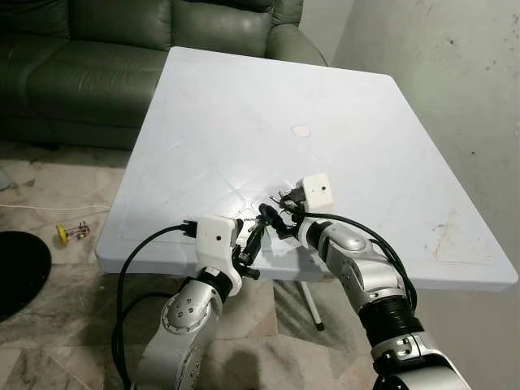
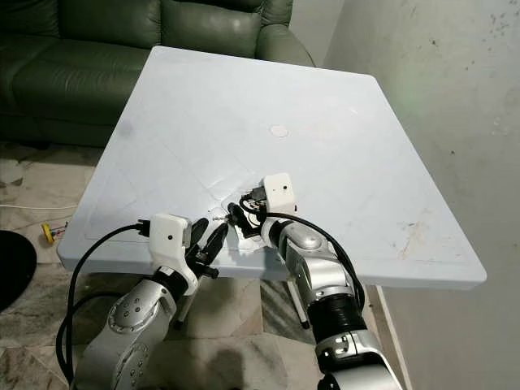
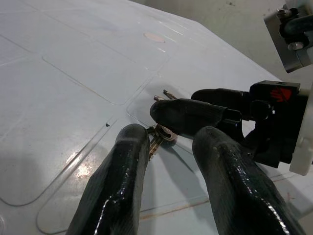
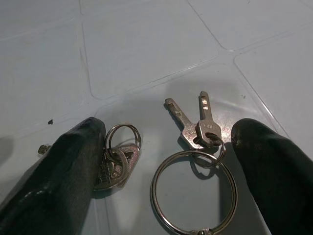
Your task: Hang keys on a hook
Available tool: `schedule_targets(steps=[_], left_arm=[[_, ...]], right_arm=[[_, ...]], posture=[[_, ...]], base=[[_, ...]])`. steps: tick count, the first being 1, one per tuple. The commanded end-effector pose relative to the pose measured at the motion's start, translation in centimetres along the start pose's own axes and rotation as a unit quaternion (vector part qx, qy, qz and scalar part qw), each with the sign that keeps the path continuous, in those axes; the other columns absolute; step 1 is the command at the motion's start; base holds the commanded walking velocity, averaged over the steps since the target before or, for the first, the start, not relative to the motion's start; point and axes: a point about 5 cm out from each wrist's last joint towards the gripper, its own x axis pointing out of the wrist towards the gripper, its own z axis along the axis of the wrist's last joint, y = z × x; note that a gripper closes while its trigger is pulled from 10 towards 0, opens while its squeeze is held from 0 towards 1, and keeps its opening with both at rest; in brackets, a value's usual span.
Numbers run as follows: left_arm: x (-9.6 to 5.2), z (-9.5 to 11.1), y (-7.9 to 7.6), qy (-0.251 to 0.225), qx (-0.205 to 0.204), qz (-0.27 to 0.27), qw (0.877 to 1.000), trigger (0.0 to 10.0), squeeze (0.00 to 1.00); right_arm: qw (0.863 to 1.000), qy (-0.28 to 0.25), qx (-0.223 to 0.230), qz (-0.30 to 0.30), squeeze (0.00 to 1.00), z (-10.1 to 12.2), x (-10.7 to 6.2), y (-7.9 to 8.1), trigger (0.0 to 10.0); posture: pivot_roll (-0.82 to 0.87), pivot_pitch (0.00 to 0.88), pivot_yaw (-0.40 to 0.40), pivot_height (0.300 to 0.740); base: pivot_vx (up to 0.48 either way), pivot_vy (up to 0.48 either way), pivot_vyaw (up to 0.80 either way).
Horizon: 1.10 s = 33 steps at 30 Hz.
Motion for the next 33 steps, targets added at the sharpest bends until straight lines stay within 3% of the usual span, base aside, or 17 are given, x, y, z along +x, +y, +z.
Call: schedule_targets(steps=[1,2,7,8,9,10,11,12,13,14,33], left_arm=[[0.07,0.18,-1.08,-0.004,-0.014,-0.010,1.000,10.0,0.00],[0.05,0.18,-1.09,-0.004,-0.014,-0.010,1.000,10.0,0.00],[-0.01,0.14,-1.07,-0.003,-0.015,-0.009,1.000,10.0,0.00],[-0.01,0.14,-1.07,-0.003,-0.015,-0.009,1.000,10.0,0.00],[-0.01,0.14,-1.07,-0.003,-0.015,-0.009,1.000,10.0,0.00],[-0.01,0.15,-1.06,-0.003,-0.016,-0.009,1.000,10.0,0.00],[-0.02,0.17,-1.03,-0.004,-0.016,-0.008,1.000,10.0,0.00],[-0.02,0.17,-1.03,-0.004,-0.016,-0.008,1.000,10.0,0.00],[-0.02,0.19,-0.99,-0.004,-0.017,-0.006,1.000,10.0,0.00],[-0.02,0.20,-0.97,-0.004,-0.018,-0.006,1.000,10.0,0.00],[0.04,0.29,-1.01,-0.005,-0.022,-0.004,1.000,10.0,0.00]], right_arm=[[1.000,0.003,0.008,-0.009,0.00,0.11,-0.06,-0.44,10.0],[1.000,0.005,0.011,-0.010,0.00,0.10,-0.04,-0.44,9.4],[1.000,0.007,0.015,-0.012,0.00,0.07,0.06,-0.47,9.5],[1.000,0.008,0.015,-0.012,0.00,0.06,0.07,-0.47,8.8],[1.000,0.008,0.015,-0.012,0.00,0.06,0.07,-0.47,8.8],[1.000,0.009,0.016,-0.013,0.00,0.06,0.09,-0.49,5.5],[1.000,0.008,0.015,-0.015,0.00,0.09,0.09,-0.51,4.4],[1.000,0.008,0.015,-0.015,0.00,0.09,0.09,-0.51,4.4],[1.000,0.007,0.016,-0.015,0.00,0.13,0.11,-0.51,1.4],[1.000,0.007,0.016,-0.016,0.00,0.15,0.11,-0.51,0.1],[1.000,0.001,0.016,-0.022,0.00,0.42,0.16,-0.64,0.0]], posture=[[0.15,0.153,-0.177,0.740],[0.15,0.153,-0.177,0.740],[0.15,0.155,-0.175,0.740],[0.15,0.155,-0.175,0.740],[0.15,0.155,-0.175,0.740],[0.15,0.155,-0.175,0.740],[0.15,0.155,-0.175,0.740],[0.15,0.155,-0.175,0.740],[0.15,0.155,-0.175,0.740],[0.15,0.155,-0.175,0.740],[0.15,0.159,-0.178,0.740]], base=[[0.000,0.000,0.00],[0.000,0.000,0.00],[0.000,0.000,0.00],[0.000,0.000,0.00],[0.000,0.000,0.00],[0.000,0.000,0.00],[0.000,0.000,0.00],[0.000,0.000,0.00],[0.000,0.000,0.00],[0.000,0.000,0.00],[0.000,0.000,0.00]])
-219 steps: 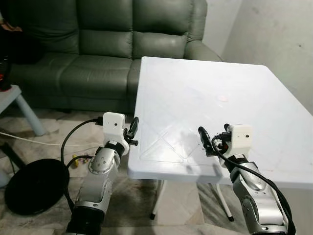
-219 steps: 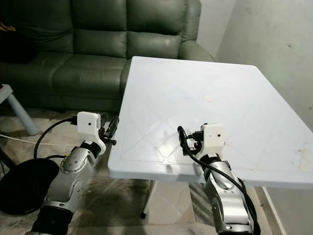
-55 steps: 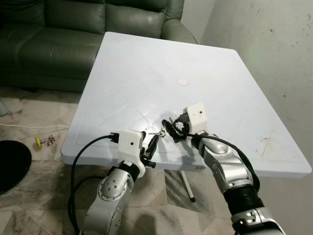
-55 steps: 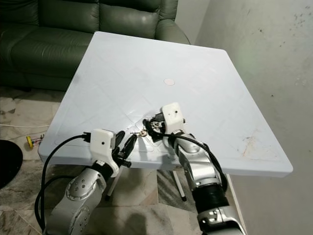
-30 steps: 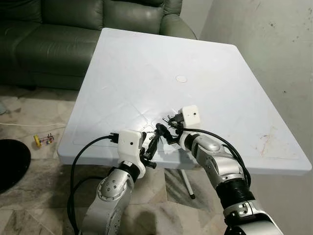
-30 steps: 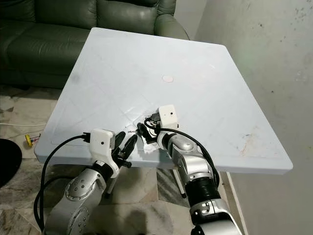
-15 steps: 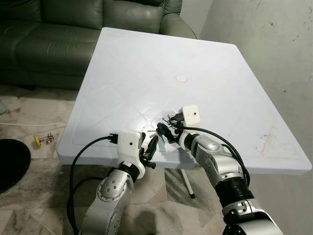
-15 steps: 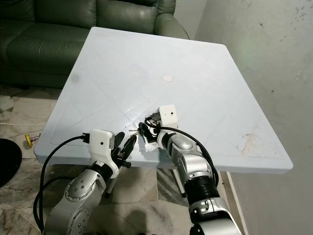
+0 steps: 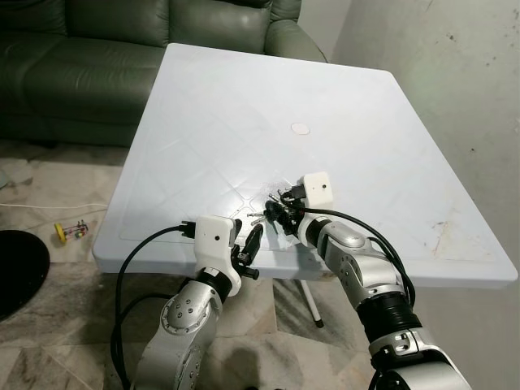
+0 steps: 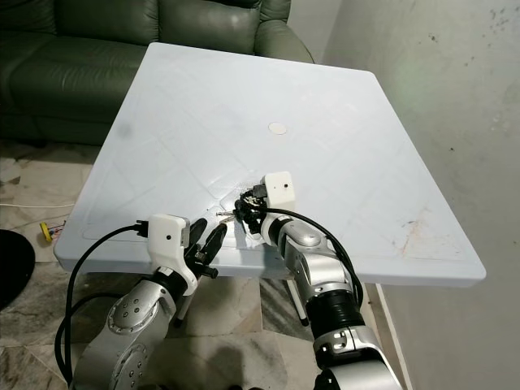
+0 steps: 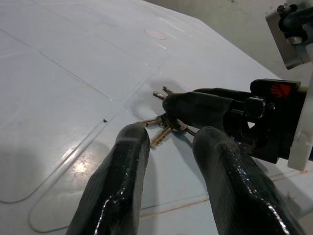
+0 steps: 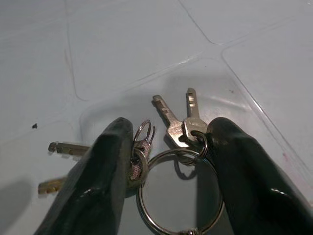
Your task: Hang keys on a hook
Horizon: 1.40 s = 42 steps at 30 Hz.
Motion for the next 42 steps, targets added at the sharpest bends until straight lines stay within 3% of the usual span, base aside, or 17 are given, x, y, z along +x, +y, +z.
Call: schedule_targets(steps=[1,27,28,29,30,37,38,42], left_arm=[[0.14,0.23,-1.04,-0.005,-0.016,-0.011,1.000,10.0,0.00],[0.16,0.23,-1.13,-0.004,-0.019,-0.010,1.000,10.0,0.00],[0.16,0.23,-1.14,-0.005,-0.020,-0.010,1.000,10.0,0.00],[0.15,0.24,-1.14,-0.005,-0.020,-0.010,1.000,10.0,0.00],[0.16,0.24,-1.13,-0.005,-0.020,-0.010,1.000,10.0,0.00],[0.17,0.26,-1.12,-0.005,-0.021,-0.010,1.000,10.0,0.00],[0.18,0.26,-1.14,-0.005,-0.021,-0.010,1.000,10.0,0.00],[0.28,0.30,-1.19,-0.006,-0.021,-0.012,1.000,10.0,0.00]], right_arm=[[1.000,-0.001,0.005,-0.011,0.00,0.09,-0.07,-0.52,0.0],[1.000,-0.012,0.001,0.000,0.00,0.31,0.02,-0.13,0.0],[1.000,-0.008,0.003,0.001,0.00,0.22,0.06,-0.10,9.5],[1.000,-0.005,0.005,0.001,0.00,0.15,0.09,-0.10,9.5],[1.000,-0.001,0.015,0.003,1.00,0.06,0.13,-0.17,10.0],[1.000,-0.013,0.001,0.010,1.00,0.51,0.15,-0.16,10.0],[1.000,-0.014,-0.003,0.013,0.00,0.53,0.13,-0.08,10.0],[0.999,-0.033,-0.013,0.018,0.00,0.76,0.09,0.07,10.0]], posture=[[0.15,0.159,-0.178,0.740],[0.15,0.160,-0.179,0.740],[0.15,0.160,-0.181,0.740],[0.15,0.160,-0.181,0.740],[0.15,0.160,-0.181,0.740],[0.15,0.156,-0.178,0.740],[0.15,0.156,-0.178,0.740],[0.15,0.151,-0.177,0.740]], base=[[0.000,0.000,0.00],[0.000,0.000,0.00],[0.000,0.000,0.00],[0.000,0.000,0.00],[0.000,0.000,0.00],[0.000,0.000,0.00],[0.000,0.000,0.00],[0.000,0.000,0.00]])
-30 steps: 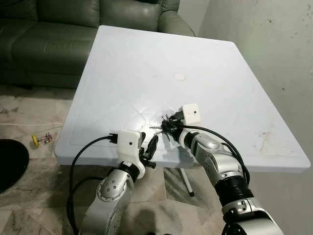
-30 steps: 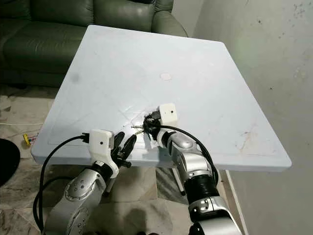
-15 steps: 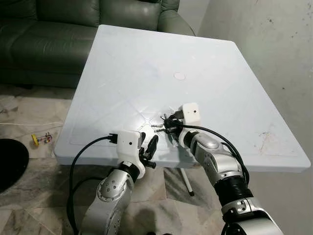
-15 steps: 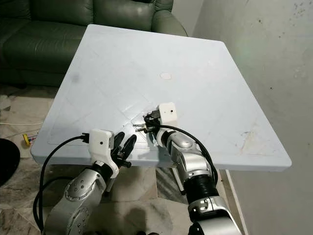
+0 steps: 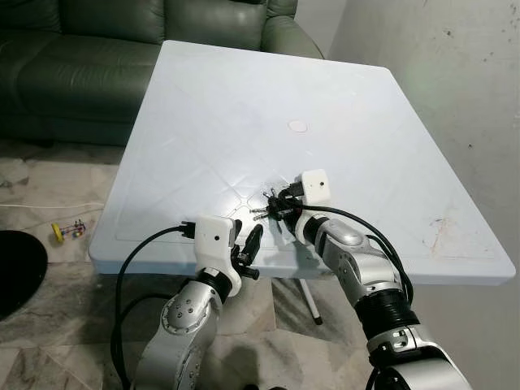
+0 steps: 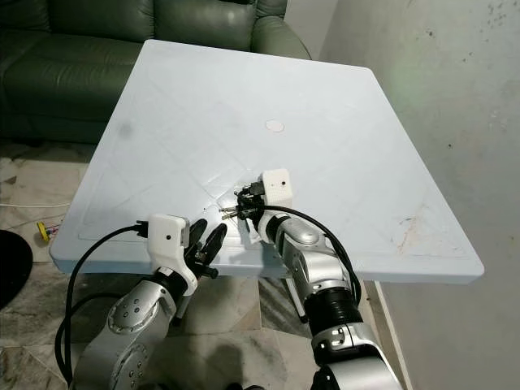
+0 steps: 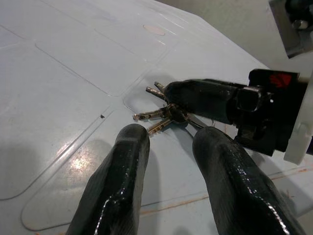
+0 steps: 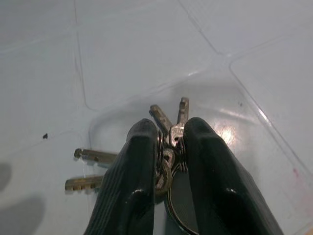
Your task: Hang keys on a hook
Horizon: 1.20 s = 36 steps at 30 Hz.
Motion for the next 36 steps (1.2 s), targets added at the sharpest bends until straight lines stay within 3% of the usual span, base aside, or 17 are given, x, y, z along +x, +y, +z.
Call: schedule_targets(steps=[1,8,18,19,20,21,34,35,36], left_arm=[[0.3,0.3,-1.2,-0.008,-0.015,-0.013,1.000,10.0,0.00],[0.3,0.3,-1.3,-0.008,-0.017,-0.016,1.000,10.0,0.00],[0.4,0.4,-1.4,-0.009,-0.016,-0.020,1.000,10.0,0.00],[0.4,0.4,-1.4,-0.009,-0.017,-0.021,1.000,10.0,0.00],[0.4,0.4,-1.4,-0.009,-0.017,-0.021,1.000,10.0,0.00],[0.4,0.4,-1.4,-0.009,-0.017,-0.021,1.000,10.0,0.00],[0.4,0.3,-1.4,-0.008,-0.017,-0.020,1.000,10.0,0.00],[0.4,0.3,-1.4,-0.008,-0.017,-0.020,1.000,10.0,0.00],[0.4,0.3,-1.4,-0.009,-0.017,-0.019,1.000,10.0,0.00]], right_arm=[[1.000,-0.016,-0.010,0.003,0.00,0.2,-0.2,-0.3,10.0],[0.999,-0.050,-0.004,0.009,0.00,0.9,-0.3,-0.2,10.0],[0.999,-0.036,-0.017,0.024,0.00,0.2,-0.5,0.0,10.0],[0.999,-0.029,-0.008,0.025,0.56,0.0,-0.5,0.0,10.0],[0.999,-0.025,-0.003,0.025,0.56,-0.1,-0.5,0.0,10.0],[0.999,-0.025,-0.003,0.026,1.00,-0.2,-0.5,0.0,10.0],[0.999,-0.024,-0.017,0.034,1.00,-0.3,-0.6,0.2,10.0],[0.999,-0.025,-0.025,0.035,0.00,-0.3,-0.6,0.2,10.0],[0.999,-0.025,-0.027,0.035,0.00,-0.3,-0.6,0.2,10.0]], posture=[[0.16,0.149,-0.177,0.740],[0.16,0.138,-0.173,0.740],[0.15,0.131,-0.171,0.740],[0.15,0.131,-0.171,0.740],[0.15,0.131,-0.171,0.740],[0.15,0.131,-0.171,0.740],[0.15,0.130,-0.170,0.740],[0.16,0.132,-0.172,0.740],[0.16,0.132,-0.172,0.740]], base=[[0.000,0.000,0.00],[0.000,0.000,0.00],[0.000,0.000,0.00],[0.000,0.000,0.00],[0.000,0.000,0.00],[0.000,0.000,0.00],[0.000,0.000,0.00],[0.000,0.000,0.00],[0.000,0.000,0.00]])
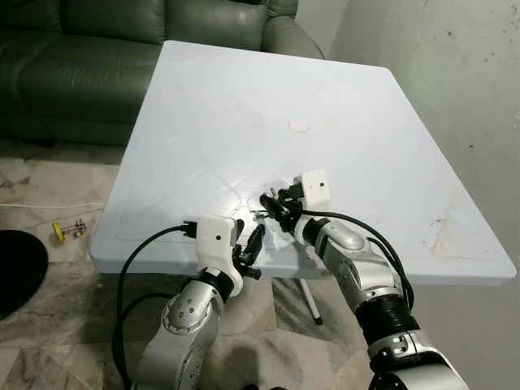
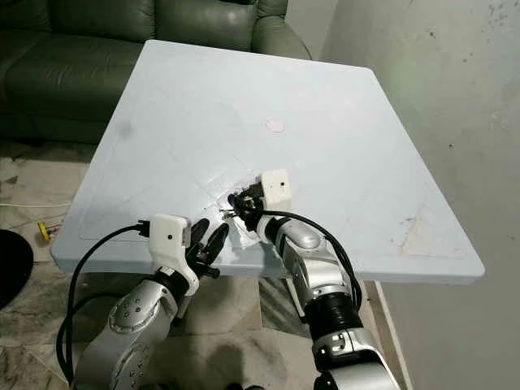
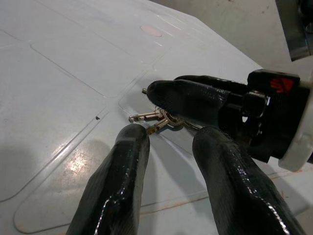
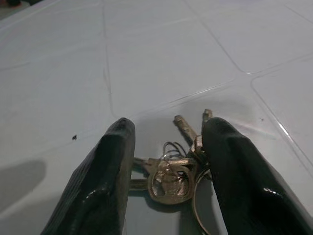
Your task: Hang keys on a hook
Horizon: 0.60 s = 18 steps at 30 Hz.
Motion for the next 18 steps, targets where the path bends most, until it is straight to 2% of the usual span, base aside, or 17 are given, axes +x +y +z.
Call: schedule_targets(steps=[1,8,15,17,18], left_arm=[[0.32,0.23,-1.23,-0.007,-0.014,-0.013,1.000,10.0,0.00],[0.29,0.23,-1.23,-0.008,-0.014,-0.013,1.000,10.0,0.00],[0.30,0.25,-1.22,-0.007,-0.015,-0.011,1.000,10.0,0.00],[0.30,0.27,-1.22,-0.007,-0.015,-0.010,1.000,10.0,0.00],[0.31,0.27,-1.22,-0.008,-0.015,-0.010,1.000,10.0,0.00]], right_arm=[[1.000,-0.003,-0.011,-0.001,0.00,0.11,-0.32,-0.31,10.0],[1.000,-0.009,-0.020,0.014,0.00,0.09,-0.46,-0.01,10.0],[1.000,0.009,-0.024,-0.005,0.00,-0.34,-0.46,-0.18,10.0],[0.999,0.020,-0.026,-0.014,0.00,-0.55,-0.37,-0.28,5.8],[0.999,0.022,-0.031,-0.019,0.00,-0.63,-0.35,-0.33,5.8]], posture=[[0.16,0.132,-0.172,0.740],[0.15,0.136,-0.172,0.740],[0.15,0.139,-0.174,0.740],[0.15,0.140,-0.174,0.740],[0.15,0.140,-0.174,0.740]], base=[[0.000,0.000,0.00],[0.000,0.000,0.00],[0.000,0.000,0.00],[0.000,0.000,0.00],[0.000,0.000,0.00]])
